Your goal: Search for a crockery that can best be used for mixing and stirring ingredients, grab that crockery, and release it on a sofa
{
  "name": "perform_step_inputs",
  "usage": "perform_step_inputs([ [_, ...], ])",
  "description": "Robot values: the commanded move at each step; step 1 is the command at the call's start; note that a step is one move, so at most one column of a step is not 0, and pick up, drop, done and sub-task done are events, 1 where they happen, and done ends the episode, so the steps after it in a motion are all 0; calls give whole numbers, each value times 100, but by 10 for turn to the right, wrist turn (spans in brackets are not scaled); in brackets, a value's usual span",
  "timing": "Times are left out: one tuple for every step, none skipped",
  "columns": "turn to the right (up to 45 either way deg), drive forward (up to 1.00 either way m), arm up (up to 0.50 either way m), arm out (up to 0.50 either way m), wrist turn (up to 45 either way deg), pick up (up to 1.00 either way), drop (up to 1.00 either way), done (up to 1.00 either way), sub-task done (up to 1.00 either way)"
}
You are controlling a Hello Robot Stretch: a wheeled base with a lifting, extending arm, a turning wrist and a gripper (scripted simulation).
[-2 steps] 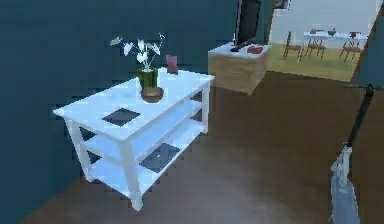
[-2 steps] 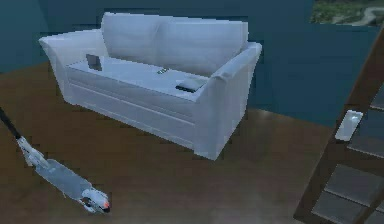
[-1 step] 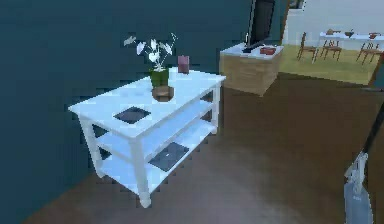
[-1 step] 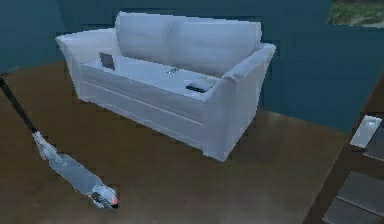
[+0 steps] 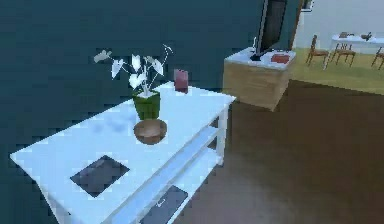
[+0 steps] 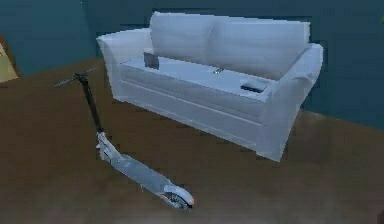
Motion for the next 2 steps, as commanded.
perform_step_inputs([
  [-450,0,0,0,0,0,0,0,0],
  [-450,0,0,0,0,0,0,0,0],
])
